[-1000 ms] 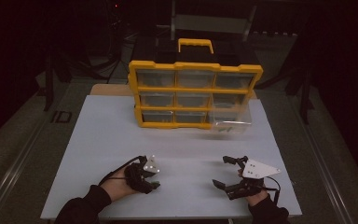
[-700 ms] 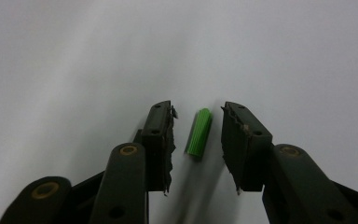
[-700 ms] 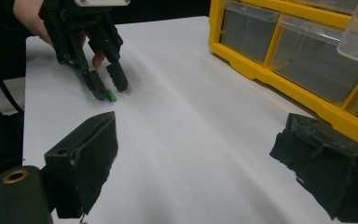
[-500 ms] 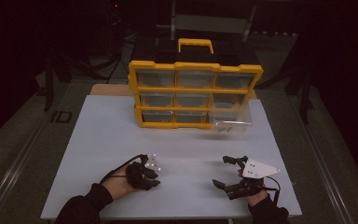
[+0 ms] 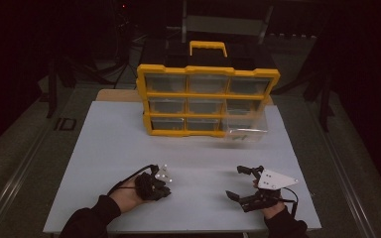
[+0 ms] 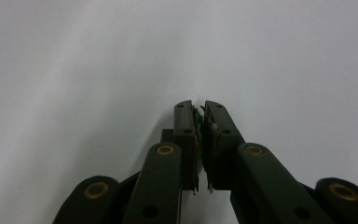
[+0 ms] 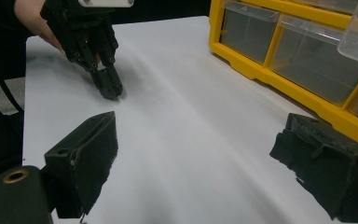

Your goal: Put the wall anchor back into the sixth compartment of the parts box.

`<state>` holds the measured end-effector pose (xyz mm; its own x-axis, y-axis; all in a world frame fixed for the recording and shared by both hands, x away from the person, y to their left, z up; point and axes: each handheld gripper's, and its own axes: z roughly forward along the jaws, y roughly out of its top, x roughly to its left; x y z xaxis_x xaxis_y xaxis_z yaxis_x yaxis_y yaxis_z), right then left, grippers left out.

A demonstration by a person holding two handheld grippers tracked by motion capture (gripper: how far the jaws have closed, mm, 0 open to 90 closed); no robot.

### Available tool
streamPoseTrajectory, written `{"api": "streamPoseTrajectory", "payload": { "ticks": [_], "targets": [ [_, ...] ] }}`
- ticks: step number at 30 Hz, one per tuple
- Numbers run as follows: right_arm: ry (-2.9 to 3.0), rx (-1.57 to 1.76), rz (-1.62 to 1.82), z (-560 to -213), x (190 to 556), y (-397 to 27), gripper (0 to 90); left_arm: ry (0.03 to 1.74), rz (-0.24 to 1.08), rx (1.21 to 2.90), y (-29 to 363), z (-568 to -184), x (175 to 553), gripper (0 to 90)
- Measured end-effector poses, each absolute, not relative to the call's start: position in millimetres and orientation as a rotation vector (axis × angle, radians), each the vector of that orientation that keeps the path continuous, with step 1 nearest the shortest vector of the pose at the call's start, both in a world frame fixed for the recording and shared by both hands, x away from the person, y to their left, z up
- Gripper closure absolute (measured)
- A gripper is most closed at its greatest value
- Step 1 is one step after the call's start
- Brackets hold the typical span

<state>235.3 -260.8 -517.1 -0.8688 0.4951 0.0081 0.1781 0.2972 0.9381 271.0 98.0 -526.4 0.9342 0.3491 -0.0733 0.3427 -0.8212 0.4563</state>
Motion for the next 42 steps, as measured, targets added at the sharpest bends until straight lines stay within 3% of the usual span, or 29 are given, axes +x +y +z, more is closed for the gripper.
{"api": "streamPoseTrajectory", "payload": {
  "ticks": [9, 42],
  "targets": [
    [2.281, 0.616, 1.599, -517, 235, -262, 10.8, 0.486, 0.015, 2.627, 97, -522, 273, 83.5],
    [2.280, 0.617, 1.603, -517, 235, -262, 10.8, 0.455, 0.107, 2.537, 86, -442, 301, 83.6]
  ]
}}
